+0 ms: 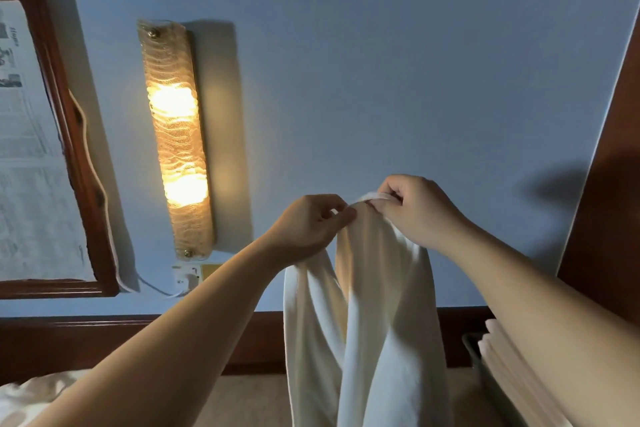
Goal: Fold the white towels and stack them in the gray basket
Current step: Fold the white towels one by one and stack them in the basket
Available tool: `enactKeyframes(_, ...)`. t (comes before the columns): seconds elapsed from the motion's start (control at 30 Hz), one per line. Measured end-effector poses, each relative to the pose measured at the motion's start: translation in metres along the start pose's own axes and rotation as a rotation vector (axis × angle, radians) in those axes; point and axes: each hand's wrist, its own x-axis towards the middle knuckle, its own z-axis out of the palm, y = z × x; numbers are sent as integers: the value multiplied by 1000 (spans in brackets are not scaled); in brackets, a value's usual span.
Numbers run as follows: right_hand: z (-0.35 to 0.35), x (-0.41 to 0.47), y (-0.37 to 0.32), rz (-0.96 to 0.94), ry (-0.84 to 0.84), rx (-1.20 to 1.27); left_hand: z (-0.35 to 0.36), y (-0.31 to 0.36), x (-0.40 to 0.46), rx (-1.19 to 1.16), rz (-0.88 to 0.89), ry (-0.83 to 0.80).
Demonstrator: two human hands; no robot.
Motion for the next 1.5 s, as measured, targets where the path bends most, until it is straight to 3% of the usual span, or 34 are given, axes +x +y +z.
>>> enactKeyframes(0.1,7,-14,17,47,-15,-248,2,0,7,275,-7,86)
enactKeyframes(0.2,31,-35,35,108,79,-225,-1,8,13,563,0,155)
enactKeyframes(0.4,41,-49,91,343,117,-134,-52,-10,26,694,-68,348)
enactKeyframes(0.53,21,-35,101,325,131,-85,-69,-32,20,760,-114,338)
enactKeyframes(0.73,5,-16,118,297,-33,-167,-76,-79,8,747,-237,283)
enactKeyframes(0.9,18,-26,137,409,-17,-250,-71,-97,-1,742,-250,270)
enactKeyframes(1.03,51,-33,132,496,-88,-160,-41,-99,-7,681,-297,94)
enactKeyframes(1.2,64,-39,86,273,-280,94,48,-79,-29,517,-205,-235)
enactKeyframes(1.3,53,-41,73,183,-302,27,82,-71,-30,343,-179,-220)
enactKeyframes(1.5,30,-61,86,193,-264,47,107,-57,-25,110,-132,-198)
